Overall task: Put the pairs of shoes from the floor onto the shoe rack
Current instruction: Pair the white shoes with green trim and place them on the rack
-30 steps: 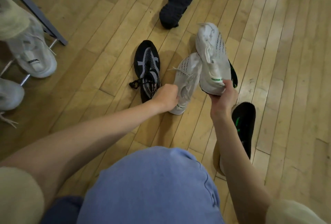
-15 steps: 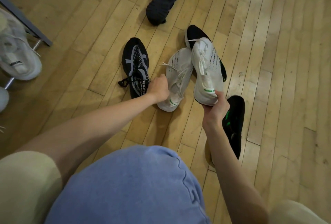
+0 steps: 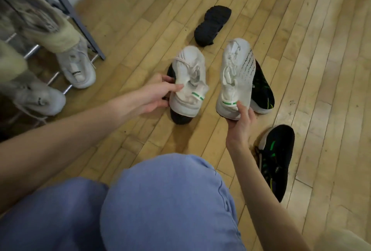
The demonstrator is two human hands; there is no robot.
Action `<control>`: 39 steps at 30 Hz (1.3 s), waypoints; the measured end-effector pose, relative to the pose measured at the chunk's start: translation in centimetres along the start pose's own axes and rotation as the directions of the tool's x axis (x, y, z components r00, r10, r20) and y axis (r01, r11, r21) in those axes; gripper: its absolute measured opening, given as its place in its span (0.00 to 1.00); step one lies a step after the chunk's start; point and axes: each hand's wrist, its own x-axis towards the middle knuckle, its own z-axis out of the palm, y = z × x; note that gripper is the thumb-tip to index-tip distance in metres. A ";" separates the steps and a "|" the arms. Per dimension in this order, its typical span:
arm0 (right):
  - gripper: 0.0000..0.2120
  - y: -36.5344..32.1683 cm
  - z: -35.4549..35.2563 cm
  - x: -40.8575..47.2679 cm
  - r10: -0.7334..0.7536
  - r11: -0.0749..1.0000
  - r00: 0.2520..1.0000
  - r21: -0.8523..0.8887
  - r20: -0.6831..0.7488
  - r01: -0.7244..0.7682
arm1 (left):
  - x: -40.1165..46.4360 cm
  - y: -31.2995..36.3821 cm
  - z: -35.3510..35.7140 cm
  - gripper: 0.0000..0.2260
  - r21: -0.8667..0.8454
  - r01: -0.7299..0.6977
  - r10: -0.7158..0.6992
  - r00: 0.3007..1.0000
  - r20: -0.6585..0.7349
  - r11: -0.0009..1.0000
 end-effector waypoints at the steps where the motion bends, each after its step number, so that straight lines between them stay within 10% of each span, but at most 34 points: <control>1: 0.03 0.0 0.7 -0.3 -0.007 1.000 0.999 -0.009 0.040 0.007 | -1.0 0.1 -1.5 0.25 -0.036 -0.010 0.009 0.999 -0.035 0.999; 8: 0.29 0.3 6.3 -4.2 0.014 0.992 0.921 -0.124 0.389 0.037 | -9.1 0.4 -10.4 0.10 -0.242 -0.128 0.117 0.991 -0.058 0.962; 16: 0.33 -0.2 11.6 -9.9 -0.027 0.999 0.676 -0.009 0.737 0.049 | -17.6 -2.0 -15.8 0.12 -0.221 -0.383 0.309 0.900 -0.308 0.897; 39: 0.35 1.9 18.0 -20.7 -0.021 0.993 0.253 -0.010 0.967 0.119 | -29.8 -9.2 -23.4 0.17 -0.190 -0.691 0.452 0.630 -0.632 0.697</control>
